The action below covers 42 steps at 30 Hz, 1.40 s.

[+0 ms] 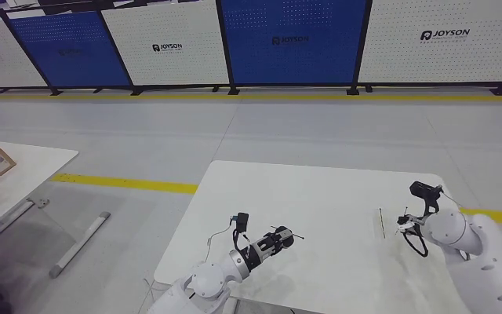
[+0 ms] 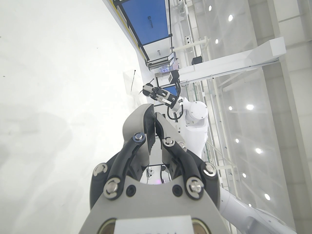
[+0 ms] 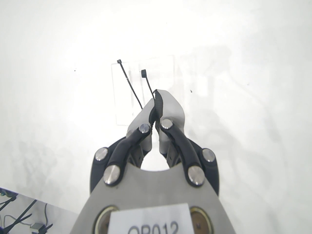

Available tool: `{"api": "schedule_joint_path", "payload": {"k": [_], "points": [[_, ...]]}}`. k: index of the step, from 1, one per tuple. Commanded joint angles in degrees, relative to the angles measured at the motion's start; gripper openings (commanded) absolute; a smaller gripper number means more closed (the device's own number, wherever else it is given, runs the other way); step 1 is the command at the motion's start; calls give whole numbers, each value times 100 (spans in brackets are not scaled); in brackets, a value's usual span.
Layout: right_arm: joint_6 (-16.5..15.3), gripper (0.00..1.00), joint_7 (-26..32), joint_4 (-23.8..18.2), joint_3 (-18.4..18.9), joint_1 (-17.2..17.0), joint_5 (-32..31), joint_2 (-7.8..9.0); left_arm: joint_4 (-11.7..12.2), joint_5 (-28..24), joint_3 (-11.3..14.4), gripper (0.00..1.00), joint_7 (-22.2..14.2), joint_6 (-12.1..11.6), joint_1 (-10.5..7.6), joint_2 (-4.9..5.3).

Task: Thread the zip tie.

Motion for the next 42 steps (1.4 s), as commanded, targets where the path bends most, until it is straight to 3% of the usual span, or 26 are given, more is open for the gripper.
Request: {"api": "schedule_joint_path", "payload": {"k": [1, 5, 7, 12, 14, 15, 39, 42], "points": [[-30, 0, -126, -2, 14, -45, 21, -2, 0, 0, 0, 0, 0, 0, 0, 0], [0, 0, -502, -224, 307, -214, 171, 25, 0, 0, 0, 0, 0, 0, 0, 0], [0, 0, -702, -528, 556, -423, 234, 63, 0, 0, 0, 0, 0, 0, 0, 0], [-77, 0, -1104, -1486, 1165, -1223, 344, 164, 0, 0, 0, 0, 0, 0, 0, 0], [-241, 0, -1285, -1921, 1373, -1665, 402, 196, 0, 0, 0, 0, 0, 0, 0, 0], [-276, 0, -1304, -1969, 1405, -1728, 417, 201, 0, 0, 0, 0, 0, 0, 0, 0], [-276, 0, -1304, -1969, 1405, -1728, 417, 201, 0, 0, 0, 0, 0, 0, 0, 0], [-192, 0, -1825, -1881, 1522, -1771, 664, 168, 0, 0, 0, 0, 0, 0, 0, 0]]}}
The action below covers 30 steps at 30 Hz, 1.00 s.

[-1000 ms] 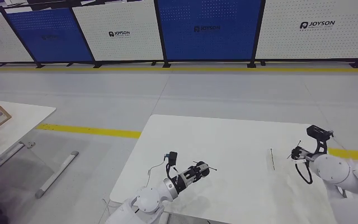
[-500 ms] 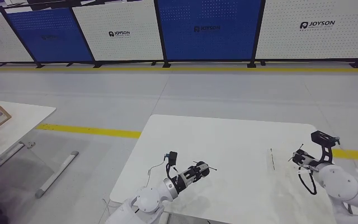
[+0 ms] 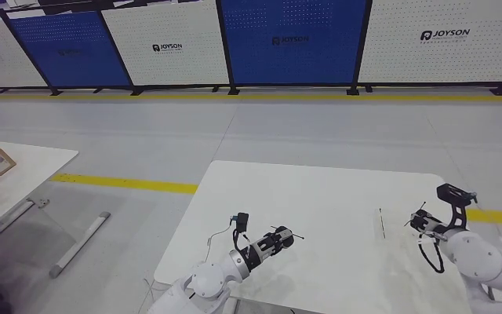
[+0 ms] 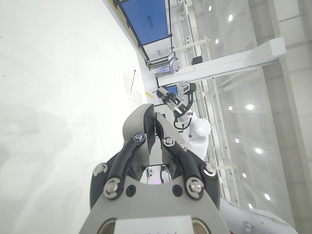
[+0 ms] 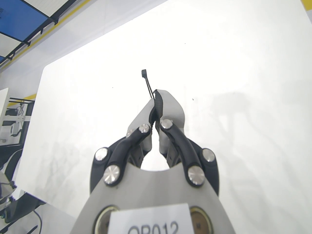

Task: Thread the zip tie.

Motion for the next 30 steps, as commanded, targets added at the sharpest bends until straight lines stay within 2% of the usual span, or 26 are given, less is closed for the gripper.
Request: {"api": "schedule_joint_path", "payload": {"k": [1, 3, 6, 10, 12, 30], "points": [[-37, 0, -440, 22, 108, -44, 326, -28, 0, 0, 0, 0, 0, 0, 0, 0], [-339, 0, -753, -27, 359, -188, 826, -39, 0, 0, 0, 0, 0, 0, 0, 0], [-712, 0, -1097, -340, 609, -569, 1125, -37, 0, 0, 0, 0, 0, 0, 0, 0], [-973, 0, -1417, -860, 742, -1150, 1314, -48, 0, 0, 0, 0, 0, 0, 0, 0], [-1185, 0, -1443, -1032, 684, -1416, 1474, -62, 0, 0, 0, 0, 0, 0, 0, 0], [-1224, 0, -1430, -1027, 653, -1460, 1500, -66, 0, 0, 0, 0, 0, 0, 0, 0]]}}
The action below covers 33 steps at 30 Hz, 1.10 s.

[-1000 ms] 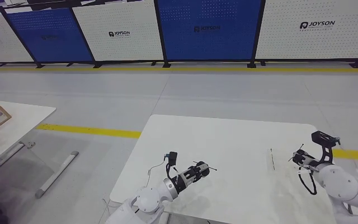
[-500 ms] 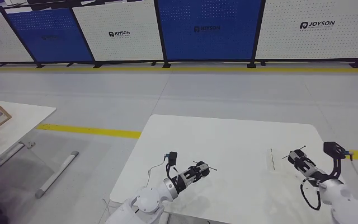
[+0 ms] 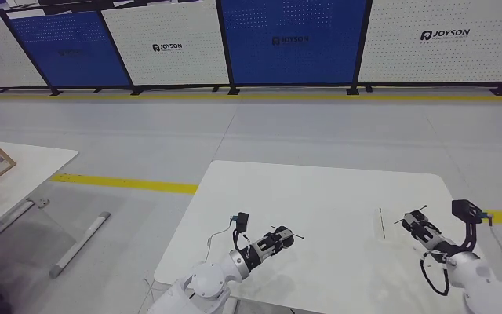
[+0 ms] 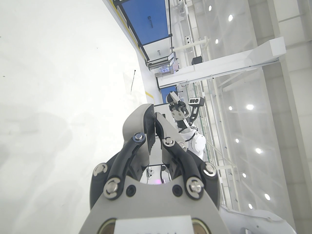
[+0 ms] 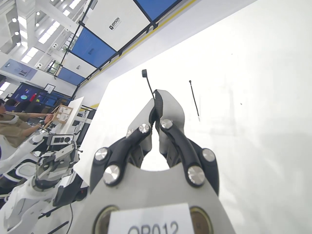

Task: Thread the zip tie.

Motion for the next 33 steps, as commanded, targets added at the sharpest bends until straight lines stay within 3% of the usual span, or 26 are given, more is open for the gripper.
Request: {"api": "schedule_joint_path", "payload": {"k": [1, 4, 6, 8, 10, 13, 18, 22, 33], "points": [[0, 0, 0, 0, 0, 0, 0, 0, 0, 0, 0, 0, 0, 0, 0, 0], [0, 0, 0, 0, 0, 0, 0, 0, 0, 0, 0, 0, 0, 0, 0, 0], [-371, 0, 231, -29, 0, -29, 555, -12, 0, 0, 0, 0, 0, 0, 0, 0], [-493, 0, 213, -111, 20, -97, 534, -8, 0, 0, 0, 0, 0, 0, 0, 0], [-771, 0, 183, -238, 55, -242, 1007, -25, 0, 0, 0, 0, 0, 0, 0, 0], [-930, 0, -91, -452, 79, -517, 1174, -45, 0, 0, 0, 0, 0, 0, 0, 0], [-807, 0, -325, -517, -308, -530, 1240, -103, 0, 0, 0, 0, 0, 0, 0, 0], [-641, 0, -144, -118, -873, -65, 1378, -171, 0, 0, 0, 0, 0, 0, 0, 0], [-641, 0, -144, -118, -873, -65, 1378, -171, 0, 0, 0, 0, 0, 0, 0, 0]]}}
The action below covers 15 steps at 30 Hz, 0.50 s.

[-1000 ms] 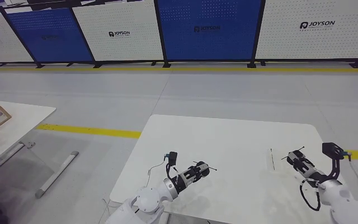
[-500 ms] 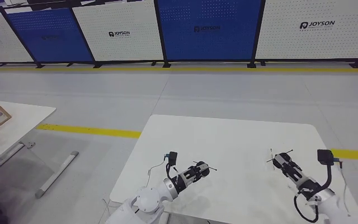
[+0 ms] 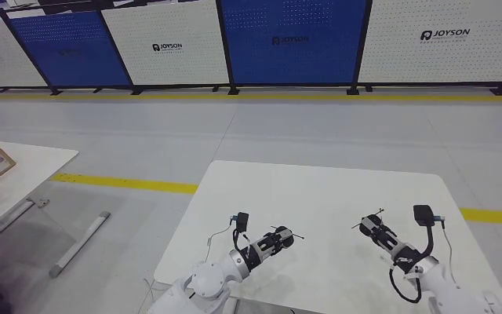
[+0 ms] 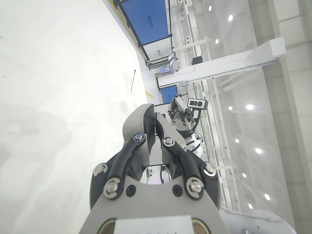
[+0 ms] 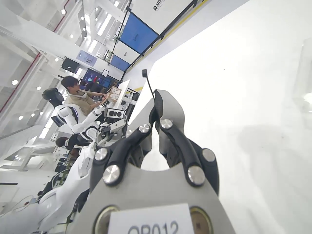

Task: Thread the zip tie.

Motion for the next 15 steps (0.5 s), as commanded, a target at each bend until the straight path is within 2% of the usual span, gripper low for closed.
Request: {"api": "schedule_joint_path", "payload": {"k": [1, 3, 6, 10, 13, 15], "points": [[-13, 0, -48, 3, -3, -7, 36, -5, 0, 0, 0, 0, 0, 0, 0, 0], [-173, 0, -203, 16, -23, -49, 73, -17, -10, 7, 8, 0, 18, 7, -6, -3], [-668, 0, -642, 118, -138, -207, 121, -54, -98, 250, 65, 0, 218, 83, -51, -17], [-1212, 0, -1143, 398, -460, -361, 68, -120, -297, 694, 288, 0, 316, 283, -114, -43], [-1408, 0, -1362, 516, -621, -384, 48, -157, -389, 815, 393, 0, 238, 434, -172, -55], [-1413, 0, -1491, 545, -719, -395, -1, -181, -421, 736, 460, 0, 116, 568, -212, -66]]}}
